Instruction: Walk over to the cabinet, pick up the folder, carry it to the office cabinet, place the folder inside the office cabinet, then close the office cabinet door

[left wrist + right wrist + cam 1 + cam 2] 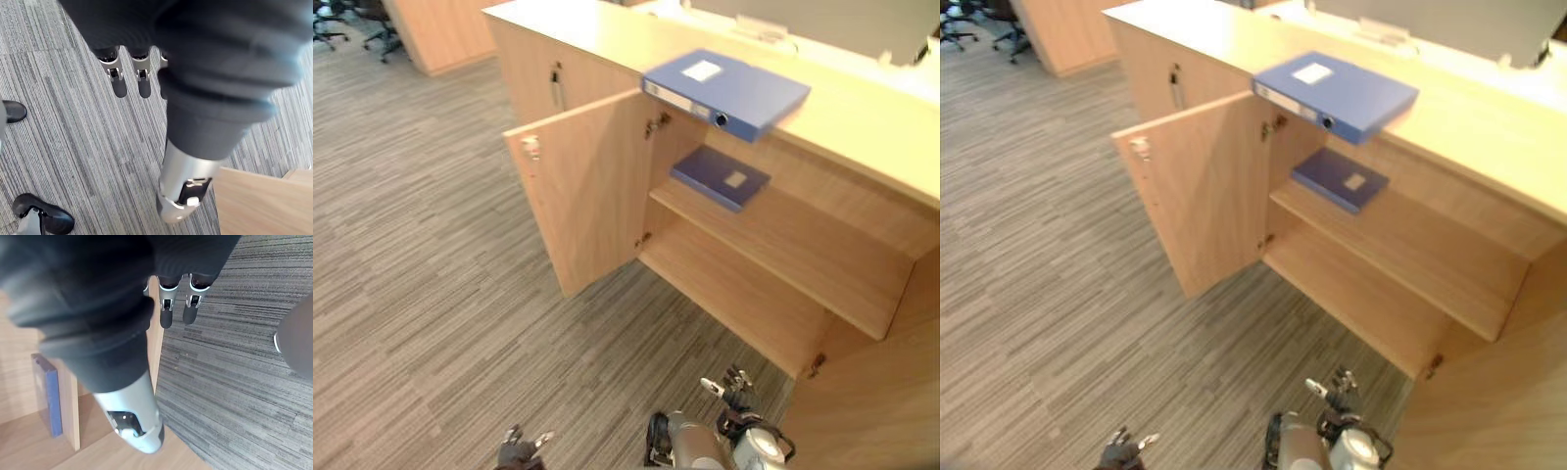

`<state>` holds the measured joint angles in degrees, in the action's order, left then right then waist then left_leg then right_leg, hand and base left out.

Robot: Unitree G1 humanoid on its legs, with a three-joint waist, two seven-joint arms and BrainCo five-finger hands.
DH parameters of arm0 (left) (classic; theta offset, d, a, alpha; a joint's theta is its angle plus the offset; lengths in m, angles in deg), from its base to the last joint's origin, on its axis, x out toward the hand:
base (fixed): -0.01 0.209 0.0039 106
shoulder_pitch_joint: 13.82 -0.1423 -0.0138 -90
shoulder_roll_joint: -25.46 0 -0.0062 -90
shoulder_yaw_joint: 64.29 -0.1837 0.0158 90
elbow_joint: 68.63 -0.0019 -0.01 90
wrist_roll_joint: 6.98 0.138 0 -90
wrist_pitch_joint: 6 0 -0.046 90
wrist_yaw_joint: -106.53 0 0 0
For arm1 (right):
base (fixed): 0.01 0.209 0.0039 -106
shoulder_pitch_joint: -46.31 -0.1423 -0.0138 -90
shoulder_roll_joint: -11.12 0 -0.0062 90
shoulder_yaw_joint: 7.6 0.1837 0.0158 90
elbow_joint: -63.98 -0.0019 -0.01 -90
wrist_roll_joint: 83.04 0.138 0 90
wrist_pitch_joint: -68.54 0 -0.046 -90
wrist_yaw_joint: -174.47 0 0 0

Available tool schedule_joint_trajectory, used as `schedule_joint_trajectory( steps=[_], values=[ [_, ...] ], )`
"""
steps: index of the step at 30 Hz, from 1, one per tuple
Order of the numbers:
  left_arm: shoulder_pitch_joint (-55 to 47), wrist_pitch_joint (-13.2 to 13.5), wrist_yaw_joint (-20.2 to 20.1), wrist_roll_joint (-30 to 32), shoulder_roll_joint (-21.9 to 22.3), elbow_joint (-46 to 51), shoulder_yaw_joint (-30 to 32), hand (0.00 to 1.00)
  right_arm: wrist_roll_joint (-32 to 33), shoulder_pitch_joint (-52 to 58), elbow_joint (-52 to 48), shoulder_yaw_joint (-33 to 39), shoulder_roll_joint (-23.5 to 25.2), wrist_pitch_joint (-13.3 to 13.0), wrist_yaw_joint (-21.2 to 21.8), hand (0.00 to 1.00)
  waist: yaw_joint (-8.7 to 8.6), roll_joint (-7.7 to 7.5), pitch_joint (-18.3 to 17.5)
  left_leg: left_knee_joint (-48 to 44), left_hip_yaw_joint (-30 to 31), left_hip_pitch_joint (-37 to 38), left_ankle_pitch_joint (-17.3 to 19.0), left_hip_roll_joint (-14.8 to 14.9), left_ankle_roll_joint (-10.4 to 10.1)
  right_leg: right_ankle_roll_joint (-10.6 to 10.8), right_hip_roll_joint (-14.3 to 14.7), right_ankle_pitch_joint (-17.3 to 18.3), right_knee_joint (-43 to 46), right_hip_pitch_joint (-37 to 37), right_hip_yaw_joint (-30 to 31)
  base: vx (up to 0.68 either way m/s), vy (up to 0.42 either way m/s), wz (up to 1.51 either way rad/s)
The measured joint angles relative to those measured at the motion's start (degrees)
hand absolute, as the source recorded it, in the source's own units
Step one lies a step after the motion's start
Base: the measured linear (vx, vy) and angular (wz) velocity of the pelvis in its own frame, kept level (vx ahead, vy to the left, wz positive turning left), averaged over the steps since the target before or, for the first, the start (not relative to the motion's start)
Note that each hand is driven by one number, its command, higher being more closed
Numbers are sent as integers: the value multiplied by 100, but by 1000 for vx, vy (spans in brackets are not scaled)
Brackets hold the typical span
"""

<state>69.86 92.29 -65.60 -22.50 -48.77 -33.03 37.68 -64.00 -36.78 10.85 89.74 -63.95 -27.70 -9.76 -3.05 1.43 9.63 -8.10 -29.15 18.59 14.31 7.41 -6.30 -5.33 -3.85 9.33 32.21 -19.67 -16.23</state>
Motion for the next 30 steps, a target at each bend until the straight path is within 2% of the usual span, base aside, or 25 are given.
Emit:
schedule_joint_trajectory(
  steps=[2,3,4,6,7,8,10,11,13,15,18,20,21,23,24,25,27,30],
  values=[
    [142,0,-7,0,103,-1,2,0,2,54,44,5,16,2,-4,0,-88,4,1,-69,2,83,-280,227,-173,-42,302,24,-358,290,-32,237,-200,-19],
    [161,1,-8,0,126,0,6,0,2,68,45,10,14,2,-5,0,-97,11,-6,-254,1,52,-289,336,-181,-44,391,22,-513,401,-41,225,-218,-28],
    [133,-2,-16,0,152,-5,48,0,3,194,106,7,30,2,-14,0,-88,9,-34,-1180,16,-104,-317,719,-163,-59,695,-11,-953,798,18,179,-191,-33],
    [87,-1,-27,0,152,0,120,0,3,296,104,-1,65,0,-25,0,-21,23,-85,-2286,132,-487,-466,1074,20,-47,894,-14,-1235,1052,128,189,-180,-47],
    [27,-4,-42,-7,150,70,197,0,3,320,103,-4,93,-2,-25,0,4,12,-99,-3224,263,-802,-804,1378,363,-81,1049,-54,-1469,1276,274,258,-160,-81],
    [-89,-2,-47,-5,76,141,265,0,4,355,110,-24,128,-2,-33,0,92,0,-87,-4641,502,-1405,-802,1772,659,-278,1253,-122,-1698,1557,555,267,-126,-86],
    [-141,-6,-40,-20,-15,279,278,0,3,382,115,-50,137,-2,-47,0,145,-62,-47,-5505,601,-2002,-450,1975,703,-408,1322,-133,-1793,1789,808,258,-70,-82],
    [-166,-7,-37,-26,-23,371,247,0,3,377,115,-59,123,0,-51,0,170,-91,-25,-5550,629,-2217,-319,1965,706,-411,1316,-133,-1820,1914,946,293,-43,-78],
    [-247,0,-41,-43,-30,632,157,0,1,399,110,-60,81,1,-53,0,212,-115,-8,-5178,743,-2562,-138,1847,683,-407,1261,-134,-1896,2122,1180,223,12,-65],
    [-293,8,-44,-85,-30,912,-59,0,-1,354,92,-60,46,2,-53,0,231,-164,39,-4372,946,-2823,-7,1477,616,-372,1123,-114,-1957,2300,1421,145,68,-48],
    [-286,57,-70,-396,100,1482,-412,0,-18,209,76,-31,-10,3,-53,0,220,-190,82,-2269,1747,-2961,-13,417,383,-162,812,9,-1910,2372,1696,81,173,-34],
    [-264,130,-102,-649,131,1715,-523,0,-55,139,61,-9,-16,3,-51,0,220,-168,73,-1309,1898,-2933,-268,115,242,21,735,137,-1787,2344,1836,91,299,-37],
    [-243,155,-137,-798,126,1836,-551,0,-129,141,27,-18,-12,3,-50,0,216,-113,40,-1000,1992,-2860,-616,28,258,157,727,249,-1697,2292,1951,60,218,-47],
    [-230,172,-217,-1052,101,1990,-633,0,-235,168,-65,-65,-10,4,-37,0,212,-143,11,-675,1980,-2612,-1136,-182,345,374,584,478,-1555,2284,2139,120,245,-43],
    [-229,172,-232,-1139,96,2066,-687,0,-236,169,-98,-63,-16,5,-36,0,182,-146,-6,-570,1952,-2555,-1240,-271,408,440,502,567,-1548,2287,2168,211,371,-20],
    [-209,182,-348,-1357,48,2409,-940,0,-252,160,-137,-65,-38,5,-11,0,63,-150,-72,-236,1799,-2419,-1307,-550,540,568,194,693,-1542,2265,2151,154,259,-1],
    [-172,195,-442,-1450,-1,2707,-1101,0,-261,161,-134,-69,-40,11,37,0,21,-137,-113,-158,1701,-2387,-1324,-688,618,646,49,661,-1556,2246,2188,160,217,-7],
    [-100,277,-624,-1719,-117,3462,-1223,0,-439,84,-131,-272,7,50,157,0,61,-136,-193,-81,1422,-2290,-1233,-873,832,779,-171,622,-1698,2259,2352,211,195,-40]
  ],
)
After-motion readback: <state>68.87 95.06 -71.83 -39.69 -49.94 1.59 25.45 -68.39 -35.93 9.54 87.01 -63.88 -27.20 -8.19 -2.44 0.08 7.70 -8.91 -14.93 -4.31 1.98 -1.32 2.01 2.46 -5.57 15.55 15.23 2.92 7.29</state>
